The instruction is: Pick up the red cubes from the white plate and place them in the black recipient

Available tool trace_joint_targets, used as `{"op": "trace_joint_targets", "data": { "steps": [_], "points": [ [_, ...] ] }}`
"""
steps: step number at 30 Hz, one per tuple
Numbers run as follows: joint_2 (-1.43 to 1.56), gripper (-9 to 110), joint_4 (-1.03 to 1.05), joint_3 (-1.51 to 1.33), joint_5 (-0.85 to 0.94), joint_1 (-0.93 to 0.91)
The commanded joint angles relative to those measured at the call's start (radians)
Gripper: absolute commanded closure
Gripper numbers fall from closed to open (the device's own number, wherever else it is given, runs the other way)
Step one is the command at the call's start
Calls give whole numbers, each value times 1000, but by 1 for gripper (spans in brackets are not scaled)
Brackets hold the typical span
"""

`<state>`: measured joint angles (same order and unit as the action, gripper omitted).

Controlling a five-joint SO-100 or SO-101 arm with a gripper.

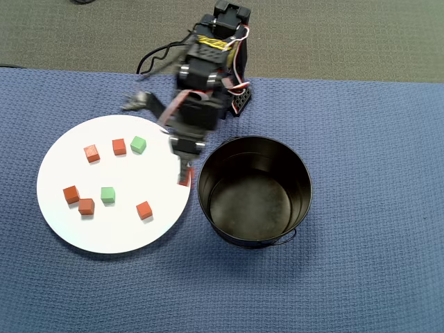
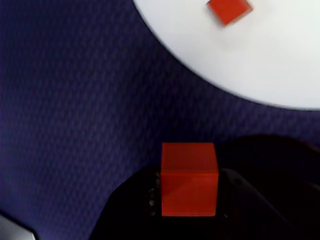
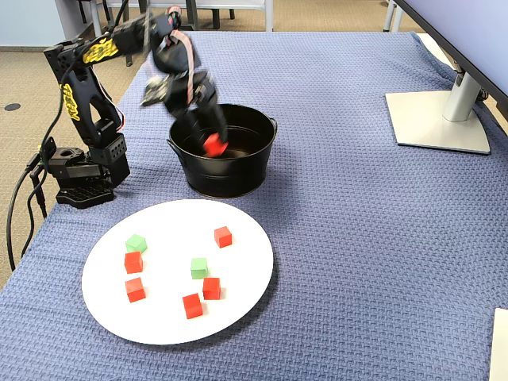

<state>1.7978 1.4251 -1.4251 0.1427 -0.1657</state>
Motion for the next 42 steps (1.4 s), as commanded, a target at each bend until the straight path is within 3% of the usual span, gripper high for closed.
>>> {"op": "trace_joint_targets", "data": {
  "steps": [1,3,5,7,16,20,28,35,42],
  "points": [
    [34,102,-17,77,-117,232],
    [14,99,-21,58,-146,337],
    [-21,72,-18,25,-114,440],
    [-31,65,-18,34,-120,419],
    [-63,74,-52,117,146,-143],
    [-190,77,-115,121,227,-305],
    [-483,81,-153,161,310,-376],
    [-545,78,-164,121,813,-357],
    [-584,78,-158,138,1068,-399]
  ]
}}
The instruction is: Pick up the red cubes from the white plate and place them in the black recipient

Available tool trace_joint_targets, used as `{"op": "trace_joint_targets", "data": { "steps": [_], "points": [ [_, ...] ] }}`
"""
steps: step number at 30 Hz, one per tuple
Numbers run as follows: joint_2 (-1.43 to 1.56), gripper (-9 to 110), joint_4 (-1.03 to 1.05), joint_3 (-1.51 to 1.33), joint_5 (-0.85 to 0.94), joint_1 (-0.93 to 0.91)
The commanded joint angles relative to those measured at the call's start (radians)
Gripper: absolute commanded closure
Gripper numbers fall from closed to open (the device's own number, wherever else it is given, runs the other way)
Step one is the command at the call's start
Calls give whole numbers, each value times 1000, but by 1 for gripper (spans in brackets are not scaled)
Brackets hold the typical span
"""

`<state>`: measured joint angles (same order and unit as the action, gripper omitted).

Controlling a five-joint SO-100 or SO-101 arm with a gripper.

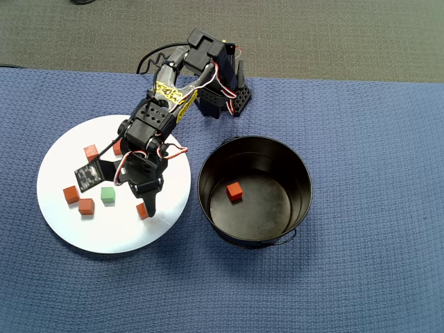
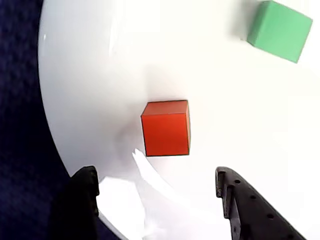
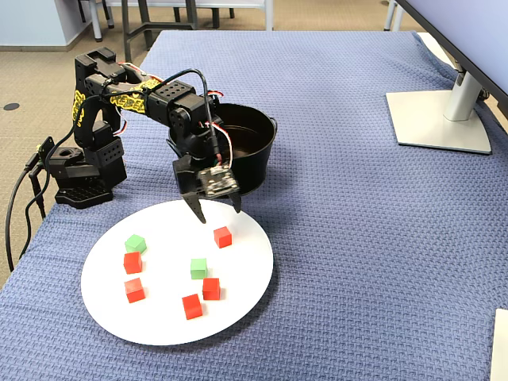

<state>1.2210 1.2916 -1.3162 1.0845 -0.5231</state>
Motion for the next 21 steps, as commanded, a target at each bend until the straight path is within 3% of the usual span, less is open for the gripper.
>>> {"op": "trace_joint_targets", "data": {
  "steps": [1,11,14,16,21],
  "points": [
    [-23,78,-40,34,141,-48],
    [-152,81,-144,64,158,-77],
    [-167,87,-170,66,124,-69],
    [-169,100,-212,66,64,-60],
    [-84,101,-109,132,-41,-29]
  ]
}}
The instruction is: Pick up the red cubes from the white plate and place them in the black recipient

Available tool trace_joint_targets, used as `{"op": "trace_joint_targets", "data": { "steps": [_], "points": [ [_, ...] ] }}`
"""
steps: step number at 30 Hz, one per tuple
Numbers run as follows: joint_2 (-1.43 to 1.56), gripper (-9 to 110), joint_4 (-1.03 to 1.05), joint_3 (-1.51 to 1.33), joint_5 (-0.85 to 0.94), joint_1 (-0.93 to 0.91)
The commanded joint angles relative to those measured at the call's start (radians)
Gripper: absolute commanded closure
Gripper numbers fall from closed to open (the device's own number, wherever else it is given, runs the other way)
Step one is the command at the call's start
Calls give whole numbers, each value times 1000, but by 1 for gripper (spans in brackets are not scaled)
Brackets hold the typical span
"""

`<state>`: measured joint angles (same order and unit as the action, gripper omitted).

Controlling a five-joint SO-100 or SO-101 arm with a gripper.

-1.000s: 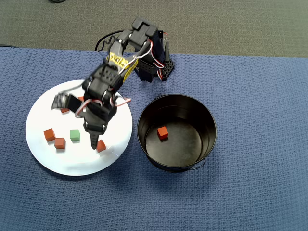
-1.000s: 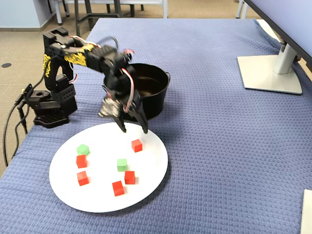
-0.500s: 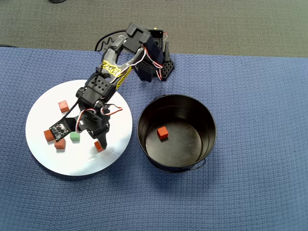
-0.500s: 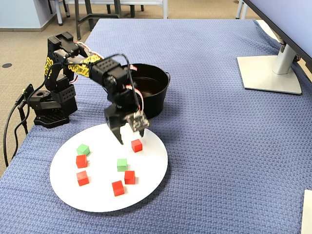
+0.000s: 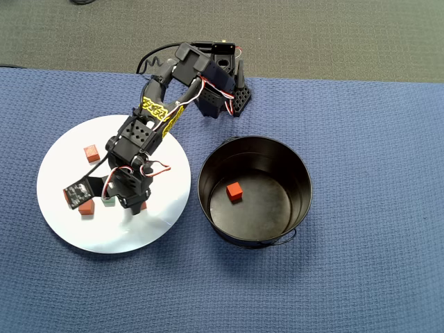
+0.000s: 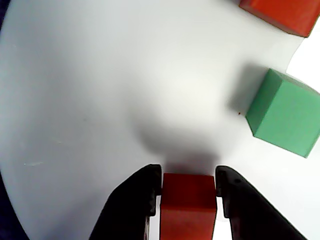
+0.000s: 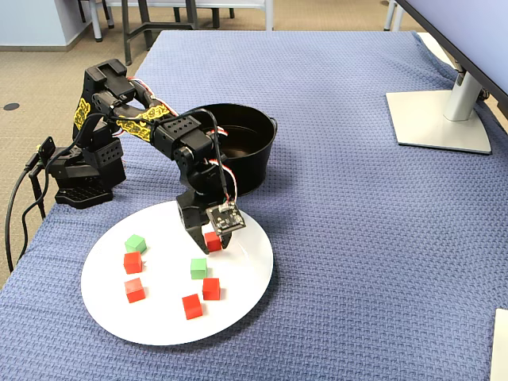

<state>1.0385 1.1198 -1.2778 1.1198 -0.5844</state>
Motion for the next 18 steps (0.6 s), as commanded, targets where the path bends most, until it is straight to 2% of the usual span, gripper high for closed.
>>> {"op": "trace_joint_targets", "data": {
  "steps": [1,8,13,18],
  "points": [
    [135,101,92,100,-94,43],
    [413,101,244,55,-153,114],
    [512,102,235,41,-235,153],
    [716,102,225,-71,-351,293]
  ]
}}
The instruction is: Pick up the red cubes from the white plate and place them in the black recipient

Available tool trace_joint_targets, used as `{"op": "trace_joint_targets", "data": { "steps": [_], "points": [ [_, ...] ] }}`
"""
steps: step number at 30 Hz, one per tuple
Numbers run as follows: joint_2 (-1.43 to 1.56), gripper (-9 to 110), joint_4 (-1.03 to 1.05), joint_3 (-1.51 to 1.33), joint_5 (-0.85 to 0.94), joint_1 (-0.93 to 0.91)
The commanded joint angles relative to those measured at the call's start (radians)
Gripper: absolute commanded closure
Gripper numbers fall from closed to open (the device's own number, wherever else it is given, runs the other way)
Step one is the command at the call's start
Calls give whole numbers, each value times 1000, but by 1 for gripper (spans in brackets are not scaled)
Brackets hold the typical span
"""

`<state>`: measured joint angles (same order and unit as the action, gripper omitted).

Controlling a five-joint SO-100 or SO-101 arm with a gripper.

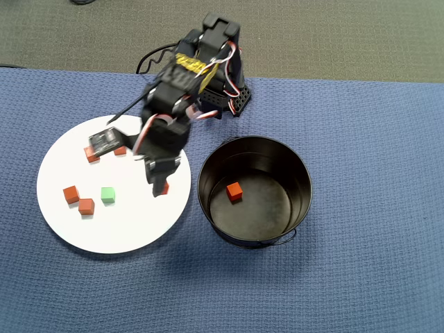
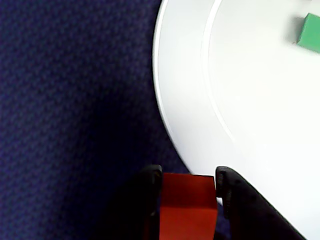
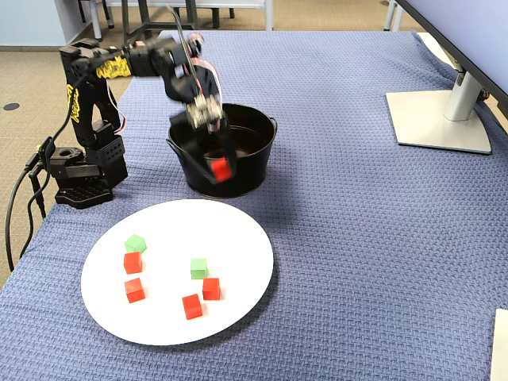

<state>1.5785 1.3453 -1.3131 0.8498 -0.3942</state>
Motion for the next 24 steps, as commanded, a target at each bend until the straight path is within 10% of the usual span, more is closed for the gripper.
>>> {"op": "trace_joint_targets", "data": {
  "steps": [1,4,8,24],
  "points": [
    [218,102,2,-58,-114,141],
    [336,102,5,-144,-219,272],
    [407,61,49,-255,-238,426],
    [238,75,-37,-382,296,-301]
  ]
}}
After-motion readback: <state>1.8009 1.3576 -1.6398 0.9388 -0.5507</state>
